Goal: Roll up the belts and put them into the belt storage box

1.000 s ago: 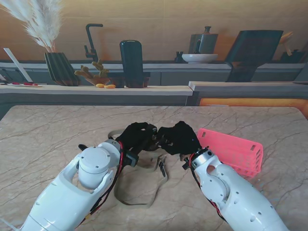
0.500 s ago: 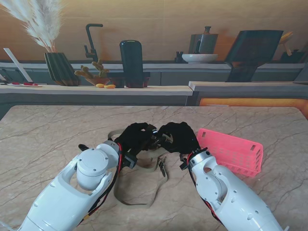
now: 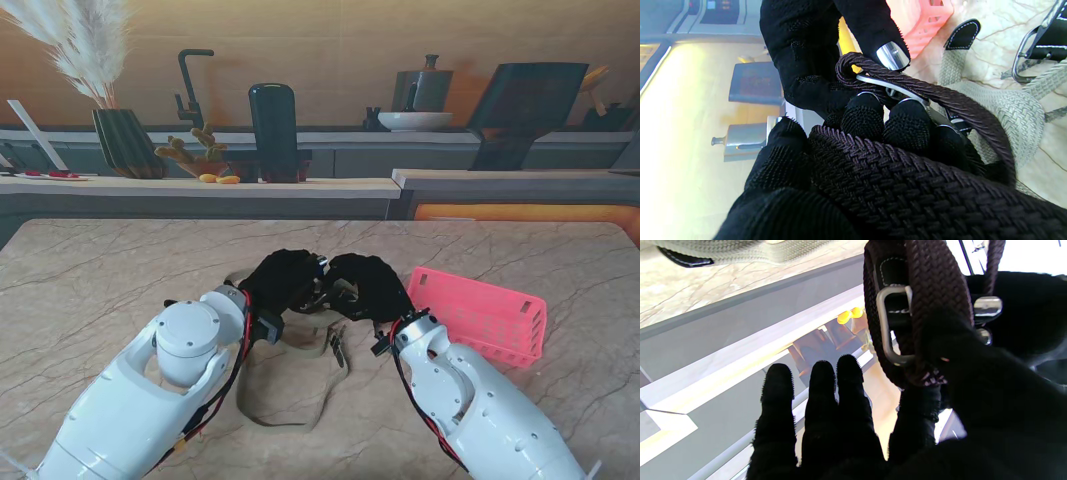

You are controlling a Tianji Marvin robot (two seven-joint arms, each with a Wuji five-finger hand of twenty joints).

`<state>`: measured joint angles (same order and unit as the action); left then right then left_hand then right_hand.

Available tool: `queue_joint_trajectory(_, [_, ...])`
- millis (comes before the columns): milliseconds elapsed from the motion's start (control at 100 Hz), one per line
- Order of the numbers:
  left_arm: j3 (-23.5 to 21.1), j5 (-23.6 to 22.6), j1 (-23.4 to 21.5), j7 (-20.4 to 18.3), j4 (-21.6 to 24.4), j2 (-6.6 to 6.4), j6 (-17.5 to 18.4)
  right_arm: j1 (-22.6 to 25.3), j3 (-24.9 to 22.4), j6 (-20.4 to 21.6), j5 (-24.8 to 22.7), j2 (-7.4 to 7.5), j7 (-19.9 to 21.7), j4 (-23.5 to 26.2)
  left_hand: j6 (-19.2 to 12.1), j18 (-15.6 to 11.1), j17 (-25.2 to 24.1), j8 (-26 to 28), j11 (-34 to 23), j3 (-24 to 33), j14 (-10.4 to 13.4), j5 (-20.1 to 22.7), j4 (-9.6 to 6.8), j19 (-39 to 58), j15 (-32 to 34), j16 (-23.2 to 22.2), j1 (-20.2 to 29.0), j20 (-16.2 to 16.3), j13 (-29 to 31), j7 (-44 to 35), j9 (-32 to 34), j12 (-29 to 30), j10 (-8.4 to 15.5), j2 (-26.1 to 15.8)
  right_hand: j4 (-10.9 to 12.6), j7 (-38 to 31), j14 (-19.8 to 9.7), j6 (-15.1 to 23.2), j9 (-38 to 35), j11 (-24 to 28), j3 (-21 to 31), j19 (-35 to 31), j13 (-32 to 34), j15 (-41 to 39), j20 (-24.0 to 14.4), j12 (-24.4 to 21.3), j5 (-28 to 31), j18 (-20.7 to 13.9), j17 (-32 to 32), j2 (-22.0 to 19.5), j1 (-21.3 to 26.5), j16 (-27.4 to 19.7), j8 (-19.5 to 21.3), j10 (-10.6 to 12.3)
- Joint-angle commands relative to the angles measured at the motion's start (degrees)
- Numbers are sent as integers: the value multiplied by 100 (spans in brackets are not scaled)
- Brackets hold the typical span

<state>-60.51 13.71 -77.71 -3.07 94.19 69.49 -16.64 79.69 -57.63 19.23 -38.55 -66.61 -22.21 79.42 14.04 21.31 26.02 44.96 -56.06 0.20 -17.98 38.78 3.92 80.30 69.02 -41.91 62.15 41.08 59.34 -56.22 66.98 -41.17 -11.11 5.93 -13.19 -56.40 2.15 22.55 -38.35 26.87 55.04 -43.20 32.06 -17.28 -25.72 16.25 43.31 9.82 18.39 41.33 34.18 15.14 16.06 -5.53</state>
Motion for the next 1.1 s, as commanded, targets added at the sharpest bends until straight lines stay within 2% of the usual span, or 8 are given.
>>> queue_joint_trajectory(0, [12, 132, 23, -104, 6, 14, 71, -16, 37, 57, 57, -79, -41, -1, -313, 61, 18, 69, -351, -59, 54, 371, -171, 316, 279, -146, -157, 135, 314, -142, 289, -135, 115, -290, 218, -639, -235, 917, 72, -104, 528, 146, -105, 54, 158, -87, 526, -249, 109, -204, 27, -114, 165, 135])
queue_joint_trajectory(120, [-19, 398, 16, -130, -25, 36, 115, 4, 22, 257, 338, -133, -23, -17, -300, 72, 40, 214, -491, -62, 50, 445, -175, 332, 406, -188, -256, 145, 379, -188, 351, -193, 155, -333, 181, -680, -306, 816, -19, -115, 657, 123, 117, 46, 193, -93, 613, -281, 301, -84, 51, -170, 100, 351])
queue_joint_trajectory(410, [-86, 1105, -10, -241, -111, 93, 74, 43, 14, 514, 703, -188, 78, 8, -293, 104, 54, 359, -629, -67, 30, 539, -183, 344, 530, -229, -349, 153, 442, -199, 412, -252, 169, -403, 110, -757, -360, 703, 98, -207, 879, 103, 446, 201, 351, -119, 784, -396, 662, 125, 86, -289, -39, 431])
queue_joint_trajectory(620, [-91, 1267, -16, -288, -150, 104, 113, 53, 27, 642, 801, -222, 36, 2, -304, 89, 54, 423, -633, -57, 44, 535, -186, 343, 547, -232, -344, 155, 444, -167, 417, -261, 173, -415, 156, -828, -218, 469, 669, -245, 1086, 117, 368, 394, 652, -118, 892, -420, 786, 297, 124, -389, -191, 279])
queue_joint_trajectory(800, [-108, 1346, -20, -400, -173, 85, 195, 81, 27, 704, 992, -249, 80, 35, -327, 80, 45, 457, -617, -67, 37, 528, -174, 333, 536, -233, -339, 153, 426, -138, 400, -270, 179, -482, 197, -862, -175, 344, 794, -150, 1147, 55, 506, 400, 761, -79, 914, -460, 922, 356, 172, -406, -221, 215])
queue_joint_trajectory(910, [-125, 1443, -42, -405, -171, 92, 260, 110, 37, 734, 1236, -269, 188, 71, -337, 79, 31, 480, -610, -79, 42, 525, -170, 325, 531, -236, -337, 151, 417, -127, 397, -279, 175, -481, 189, -891, -234, 140, 477, 9, 1157, -193, 989, 326, 875, -36, 946, -557, 1189, 362, 281, -395, -231, 90])
queue_joint_trajectory(1020, [-132, 1461, -60, -339, -166, 105, 336, 170, 29, 715, 1593, -292, 336, 152, -346, 72, 26, 490, -606, -77, 41, 522, -171, 322, 530, -239, -332, 150, 417, -115, 397, -285, 175, -487, 170, -886, -206, -40, -230, 129, 1129, -614, 1707, 45, 914, -13, 964, -667, 1593, 352, 420, -273, -187, 25])
queue_joint_trajectory(1090, [-139, 1462, -76, -280, -160, 115, 390, 201, 16, 681, 1740, -296, 412, 202, -359, 64, 25, 499, -600, -79, 46, 524, -170, 321, 519, -238, -330, 149, 402, -114, 391, -287, 177, -486, 152, -853, -178, -85, -781, 100, 1068, -983, 2179, -147, 821, -41, 982, -698, 1849, 319, 502, -26, -134, 1])
